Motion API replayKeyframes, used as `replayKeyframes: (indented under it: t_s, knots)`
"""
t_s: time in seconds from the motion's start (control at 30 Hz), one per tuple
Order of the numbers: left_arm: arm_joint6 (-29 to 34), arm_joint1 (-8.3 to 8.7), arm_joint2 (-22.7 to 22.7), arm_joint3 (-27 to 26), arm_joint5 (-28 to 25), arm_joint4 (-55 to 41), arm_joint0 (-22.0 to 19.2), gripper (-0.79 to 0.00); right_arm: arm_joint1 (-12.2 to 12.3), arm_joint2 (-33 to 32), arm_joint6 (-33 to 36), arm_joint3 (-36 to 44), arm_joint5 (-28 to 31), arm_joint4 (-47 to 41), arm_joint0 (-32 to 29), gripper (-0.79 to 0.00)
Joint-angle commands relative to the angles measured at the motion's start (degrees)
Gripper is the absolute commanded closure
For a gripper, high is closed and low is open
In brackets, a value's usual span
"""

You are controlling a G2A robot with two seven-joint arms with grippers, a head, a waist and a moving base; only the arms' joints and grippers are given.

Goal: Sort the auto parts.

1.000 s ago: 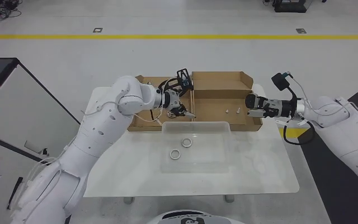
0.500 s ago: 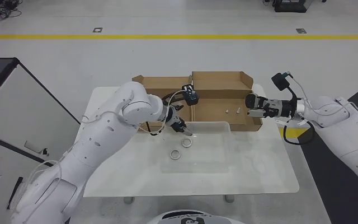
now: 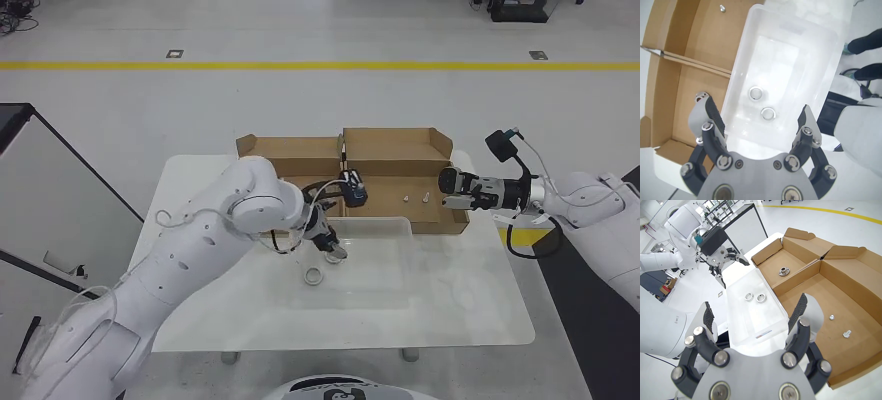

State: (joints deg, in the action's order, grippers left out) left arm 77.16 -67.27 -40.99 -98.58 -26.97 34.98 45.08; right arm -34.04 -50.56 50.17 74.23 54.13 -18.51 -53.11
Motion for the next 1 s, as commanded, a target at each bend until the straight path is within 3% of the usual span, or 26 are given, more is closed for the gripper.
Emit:
replayKeyframes:
  t_s: [0.0, 0.33, 0.4, 0.47, 0.5, 0.7, 0.97]
  knots:
    - [-0.83, -0.08, 3.24, -0.50, -0.98, 1.07, -1.16, -0.785, 0.00, 0.00, 0.00, 0.00, 0.00, 0.00, 0.00, -0.785]
    - [-2.08, -0.67, 13.55, 2.01, -2.23, 2.18, -8.42, -0.785, 0.00, 0.00, 0.00, 0.00, 0.00, 0.00, 0.00, -0.785]
    - [-2.98, -0.93, 15.76, 2.66, -3.14, 1.72, -9.59, -0.563, 0.00, 0.00, 0.00, 0.00, 0.00, 0.00, 0.00, -0.785]
    - [-4.25, -1.20, 18.31, 3.33, -4.41, 1.05, -10.95, -0.477, 0.00, 0.00, 0.00, 0.00, 0.00, 0.00, 0.00, -0.785]
    - [-4.54, -1.33, 19.60, 3.91, -4.69, 0.95, -11.71, -0.391, 0.00, 0.00, 0.00, 0.00, 0.00, 0.00, 0.00, -0.785]
    - [-6.47, -2.36, 25.25, 7.65, -6.62, -0.40, -15.35, -0.354, 0.00, 0.00, 0.00, 0.00, 0.00, 0.00, 0.00, -0.785]
    - [-7.42, -4.64, 28.17, 11.72, -6.86, 3.90, -16.91, -0.354, 0.00, 0.00, 0.00, 0.00, 0.00, 0.00, 0.00, -0.785]
